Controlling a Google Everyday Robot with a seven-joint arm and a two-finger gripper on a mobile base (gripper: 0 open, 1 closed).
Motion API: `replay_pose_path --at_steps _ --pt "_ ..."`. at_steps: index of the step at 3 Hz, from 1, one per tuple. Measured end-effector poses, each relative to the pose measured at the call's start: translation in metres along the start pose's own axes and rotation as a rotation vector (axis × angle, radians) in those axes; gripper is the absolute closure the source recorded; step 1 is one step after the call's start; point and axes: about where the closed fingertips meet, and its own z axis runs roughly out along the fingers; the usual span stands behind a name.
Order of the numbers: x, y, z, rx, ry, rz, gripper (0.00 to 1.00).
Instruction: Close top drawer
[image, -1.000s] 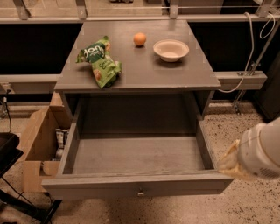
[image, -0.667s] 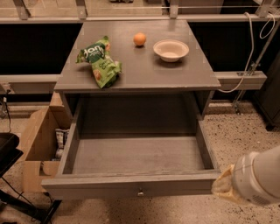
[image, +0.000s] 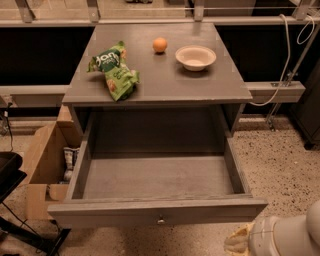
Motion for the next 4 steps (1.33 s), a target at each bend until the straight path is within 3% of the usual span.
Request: replay_pose_path --at_steps 1,2,3,4 --pt "-0.009 -0.009 0.035 -0.005 -0.089 -0.011 1.00" --pt "-0.025 -0.033 0.059 0.001 -0.146 -0.020 1.00" --pt "-0.038 -0.065 0.077 0.011 -0.179 -0.022 1.00" --pt "-0.039 -0.066 0.079 0.011 -0.185 -0.020 1.00"
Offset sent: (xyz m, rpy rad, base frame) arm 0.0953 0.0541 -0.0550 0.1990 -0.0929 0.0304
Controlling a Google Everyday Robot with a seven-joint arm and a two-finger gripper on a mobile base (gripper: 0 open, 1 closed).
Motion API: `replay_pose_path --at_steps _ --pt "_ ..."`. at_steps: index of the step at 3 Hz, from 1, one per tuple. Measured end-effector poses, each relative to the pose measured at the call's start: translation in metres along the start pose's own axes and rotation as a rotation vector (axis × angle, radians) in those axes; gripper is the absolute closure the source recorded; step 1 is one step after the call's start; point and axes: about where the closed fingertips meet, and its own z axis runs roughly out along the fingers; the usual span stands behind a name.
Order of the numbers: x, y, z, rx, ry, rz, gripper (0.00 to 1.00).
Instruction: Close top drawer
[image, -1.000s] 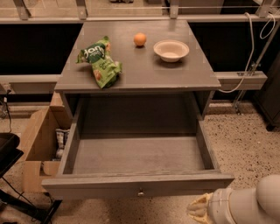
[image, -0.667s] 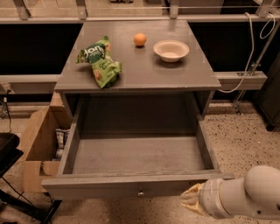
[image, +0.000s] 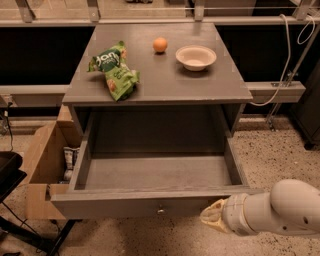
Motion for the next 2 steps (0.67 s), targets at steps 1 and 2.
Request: replay_pose_path --at_steps 1,2 --pt "0.0054 -0.0234 0.0356 -0.035 -0.046 -0.002 1.00" --pt "0.0057 -0.0220 0.0352 -0.035 -0.046 -0.002 1.00"
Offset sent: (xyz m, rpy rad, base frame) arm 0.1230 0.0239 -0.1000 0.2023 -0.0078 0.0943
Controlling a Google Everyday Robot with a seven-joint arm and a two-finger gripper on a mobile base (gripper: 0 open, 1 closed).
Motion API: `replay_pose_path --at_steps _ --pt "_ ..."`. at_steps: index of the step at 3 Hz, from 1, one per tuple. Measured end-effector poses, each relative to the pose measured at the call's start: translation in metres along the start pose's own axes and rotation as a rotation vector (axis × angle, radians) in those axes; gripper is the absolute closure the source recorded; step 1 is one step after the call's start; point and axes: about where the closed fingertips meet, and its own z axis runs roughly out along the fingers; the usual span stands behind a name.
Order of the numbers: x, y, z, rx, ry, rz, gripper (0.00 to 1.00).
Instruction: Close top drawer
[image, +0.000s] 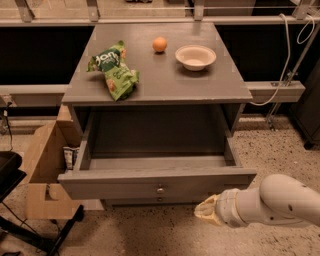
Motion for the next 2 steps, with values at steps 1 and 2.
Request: replay_pose_path --at_steps 1,2 --pt "-0.002 -0.017 0.014 -0.016 -0.021 -0.014 1.00" --pt "-0.001 -0.065 0.053 -0.073 -0.063 -0.041 1.00"
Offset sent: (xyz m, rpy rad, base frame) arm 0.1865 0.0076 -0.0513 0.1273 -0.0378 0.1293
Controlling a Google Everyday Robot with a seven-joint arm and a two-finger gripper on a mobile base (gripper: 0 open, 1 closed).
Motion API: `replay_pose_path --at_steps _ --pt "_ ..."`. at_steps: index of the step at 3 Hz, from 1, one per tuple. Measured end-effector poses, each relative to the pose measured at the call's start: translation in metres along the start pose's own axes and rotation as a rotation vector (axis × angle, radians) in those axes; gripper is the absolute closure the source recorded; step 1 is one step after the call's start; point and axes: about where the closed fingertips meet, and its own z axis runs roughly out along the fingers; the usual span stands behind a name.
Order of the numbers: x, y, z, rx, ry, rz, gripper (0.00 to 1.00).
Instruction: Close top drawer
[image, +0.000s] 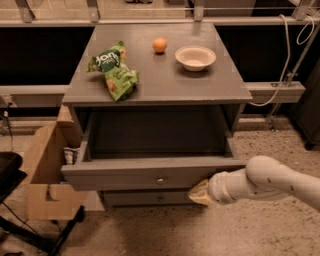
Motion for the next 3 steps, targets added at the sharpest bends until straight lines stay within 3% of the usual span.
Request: replay_pose_path --at_steps 1,2,3 --pt "0.000 0.001 0.000 0.000 0.000 0.000 1.00" --pt "-0.006 -0.020 0.002 -0.007 -0.002 -0.013 1.00" --pt "-0.023 -0.064 0.000 -0.022 0.014 -0.051 1.00"
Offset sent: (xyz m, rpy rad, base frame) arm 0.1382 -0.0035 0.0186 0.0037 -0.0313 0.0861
